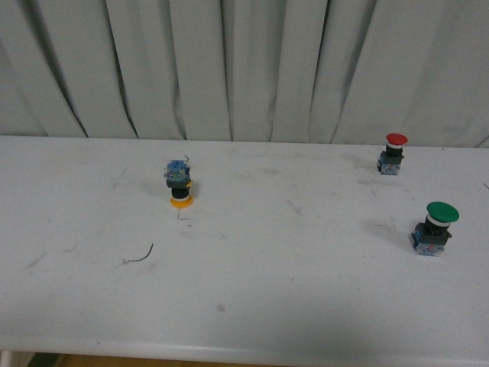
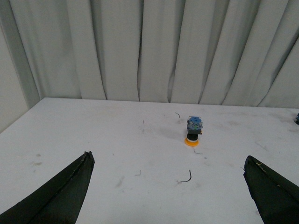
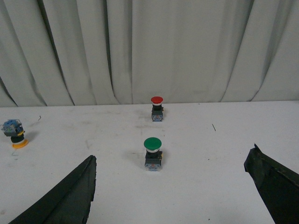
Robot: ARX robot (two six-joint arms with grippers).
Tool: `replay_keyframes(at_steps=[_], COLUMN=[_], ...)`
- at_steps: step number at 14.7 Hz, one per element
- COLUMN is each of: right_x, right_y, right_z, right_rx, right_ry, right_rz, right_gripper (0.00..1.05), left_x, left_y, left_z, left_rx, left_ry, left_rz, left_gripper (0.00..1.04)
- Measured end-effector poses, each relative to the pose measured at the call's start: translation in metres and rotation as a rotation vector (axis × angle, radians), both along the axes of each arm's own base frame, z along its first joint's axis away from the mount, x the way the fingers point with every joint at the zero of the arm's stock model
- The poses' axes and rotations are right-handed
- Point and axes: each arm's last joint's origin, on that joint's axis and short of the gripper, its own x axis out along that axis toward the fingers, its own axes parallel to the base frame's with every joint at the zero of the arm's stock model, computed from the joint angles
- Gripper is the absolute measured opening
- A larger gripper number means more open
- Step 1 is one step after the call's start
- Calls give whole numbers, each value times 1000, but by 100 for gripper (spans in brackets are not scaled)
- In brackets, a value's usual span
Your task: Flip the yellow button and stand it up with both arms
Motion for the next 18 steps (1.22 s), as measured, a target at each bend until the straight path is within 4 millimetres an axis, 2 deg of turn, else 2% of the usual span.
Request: replay_keyframes(at_steps=[18], right_x=[0], right_y=[0], right_z=[0], right_rx=[0], right_ry=[0], right_rz=[0], right_gripper=[98], left_x=[0], left_y=[0], left_z=[0], left_rx=[0], left_ry=[0], left_rz=[0], left_gripper=[98])
